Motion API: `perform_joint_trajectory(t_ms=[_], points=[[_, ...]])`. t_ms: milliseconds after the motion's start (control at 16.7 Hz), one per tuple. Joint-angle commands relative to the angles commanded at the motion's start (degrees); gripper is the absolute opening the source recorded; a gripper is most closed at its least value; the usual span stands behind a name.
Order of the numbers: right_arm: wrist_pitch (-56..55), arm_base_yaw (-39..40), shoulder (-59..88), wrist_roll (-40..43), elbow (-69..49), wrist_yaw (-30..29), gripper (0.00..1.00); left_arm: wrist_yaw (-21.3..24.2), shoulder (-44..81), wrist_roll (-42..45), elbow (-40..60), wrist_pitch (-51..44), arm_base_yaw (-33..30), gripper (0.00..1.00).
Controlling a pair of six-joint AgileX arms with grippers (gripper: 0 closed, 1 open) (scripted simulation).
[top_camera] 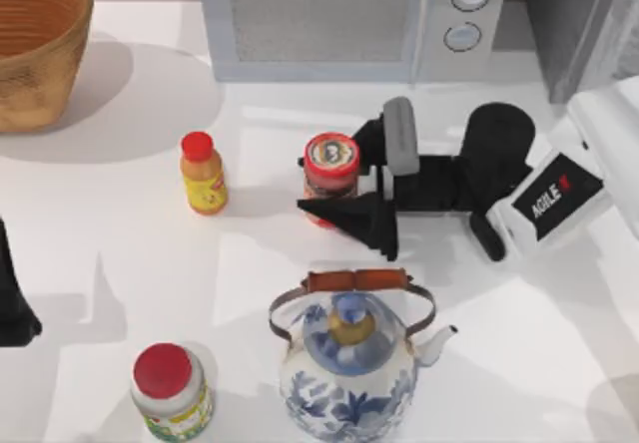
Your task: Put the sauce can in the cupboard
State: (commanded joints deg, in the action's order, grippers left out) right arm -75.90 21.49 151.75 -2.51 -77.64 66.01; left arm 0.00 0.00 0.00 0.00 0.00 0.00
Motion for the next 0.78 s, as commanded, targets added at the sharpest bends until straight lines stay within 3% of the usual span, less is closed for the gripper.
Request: perform_joint_trajectory(t_ms=[780], points=[[21.1,0.1,-24.4,-0.7,2.6,0.1,0.00,0.0,0.0,0.0,0.0,0.0,0.0,1.00]])
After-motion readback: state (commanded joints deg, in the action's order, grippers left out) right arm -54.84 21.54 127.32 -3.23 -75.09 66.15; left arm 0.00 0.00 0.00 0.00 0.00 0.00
